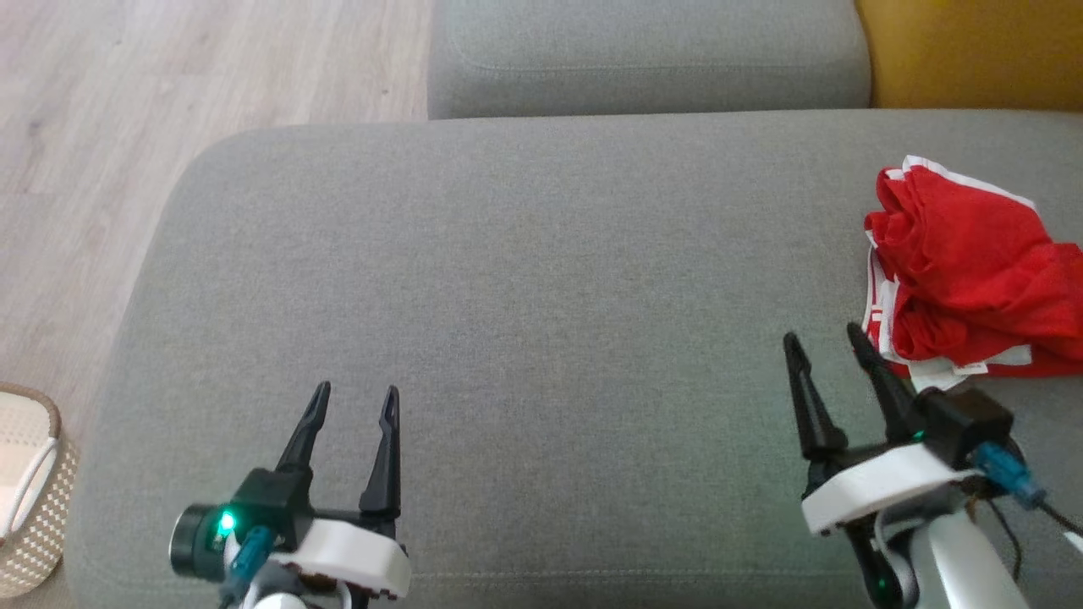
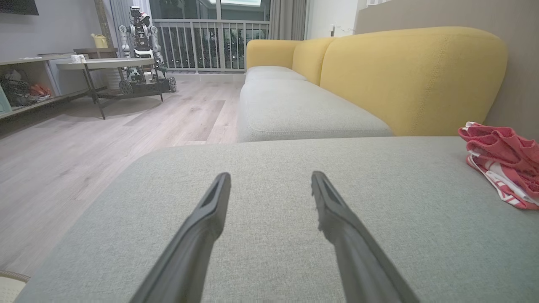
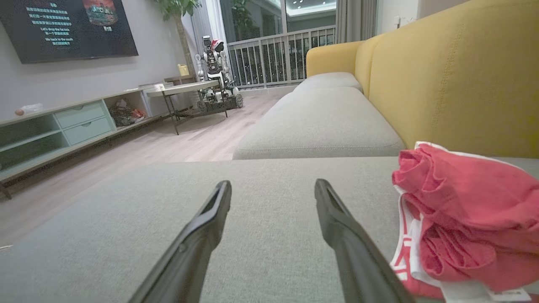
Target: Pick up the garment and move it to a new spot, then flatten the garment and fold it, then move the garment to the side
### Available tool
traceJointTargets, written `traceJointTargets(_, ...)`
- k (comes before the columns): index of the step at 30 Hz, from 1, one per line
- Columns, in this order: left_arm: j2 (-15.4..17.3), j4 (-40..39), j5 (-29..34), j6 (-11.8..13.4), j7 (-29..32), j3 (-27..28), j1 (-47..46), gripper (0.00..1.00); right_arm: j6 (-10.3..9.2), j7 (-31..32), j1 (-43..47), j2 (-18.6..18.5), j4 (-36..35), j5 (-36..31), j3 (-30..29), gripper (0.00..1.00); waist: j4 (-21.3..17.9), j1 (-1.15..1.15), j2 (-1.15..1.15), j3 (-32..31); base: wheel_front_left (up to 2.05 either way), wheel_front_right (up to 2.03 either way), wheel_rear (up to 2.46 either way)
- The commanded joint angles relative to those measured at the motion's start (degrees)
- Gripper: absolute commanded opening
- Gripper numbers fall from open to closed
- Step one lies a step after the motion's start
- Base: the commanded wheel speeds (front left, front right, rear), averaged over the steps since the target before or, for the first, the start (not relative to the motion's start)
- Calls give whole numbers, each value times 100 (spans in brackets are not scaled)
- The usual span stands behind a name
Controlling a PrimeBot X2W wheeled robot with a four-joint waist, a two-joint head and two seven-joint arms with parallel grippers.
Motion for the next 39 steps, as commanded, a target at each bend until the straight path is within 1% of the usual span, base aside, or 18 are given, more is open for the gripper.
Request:
traceJointTargets(1,-11,-243,-30,69,-31,229,-218,100,-2,-81,-180,39,-180,-8,147,100,10,0,0,0,0,0,0)
traceJointTargets(7,-12,-350,-109,135,-31,242,-194,100,-2,-106,-145,43,-188,137,127,100,29,0,0,-28,0,0,0)
traceJointTargets(15,-13,-494,-47,168,-31,285,-203,100,-2,-120,-139,44,-162,185,142,100,-22,0,0,-53,0,0,0)
traceJointTargets(19,-13,-612,-213,128,-31,336,-214,100,-2,-124,-116,44,-136,191,152,100,-61,0,0,-53,0,0,0)
traceJointTargets(28,-13,-619,-412,-111,-31,414,-195,100,-2,-127,-113,44,-165,157,135,100,-151,0,0,-20,0,0,0)
traceJointTargets(39,-14,-787,-348,-234,-31,461,-180,100,-2,-128,-89,44,-216,180,101,100,-185,0,0,7,0,0,0)
